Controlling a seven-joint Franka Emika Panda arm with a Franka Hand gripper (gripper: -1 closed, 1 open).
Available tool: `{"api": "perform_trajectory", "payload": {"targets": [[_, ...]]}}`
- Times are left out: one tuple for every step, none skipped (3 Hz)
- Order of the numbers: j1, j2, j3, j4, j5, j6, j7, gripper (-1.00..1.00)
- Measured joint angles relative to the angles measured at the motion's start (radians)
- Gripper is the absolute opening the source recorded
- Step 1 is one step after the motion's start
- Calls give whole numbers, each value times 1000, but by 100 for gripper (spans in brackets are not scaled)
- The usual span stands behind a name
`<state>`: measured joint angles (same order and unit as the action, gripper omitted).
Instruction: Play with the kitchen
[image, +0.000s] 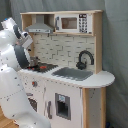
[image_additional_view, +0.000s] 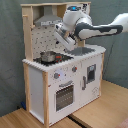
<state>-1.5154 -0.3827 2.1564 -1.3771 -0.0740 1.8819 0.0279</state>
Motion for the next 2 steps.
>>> {"api": "perform_trajectory", "payload": {"targets": [[-41, -45, 7, 38, 64, 3, -56, 100], [-87, -95, 17, 85, 130, 4, -113, 100]]}}
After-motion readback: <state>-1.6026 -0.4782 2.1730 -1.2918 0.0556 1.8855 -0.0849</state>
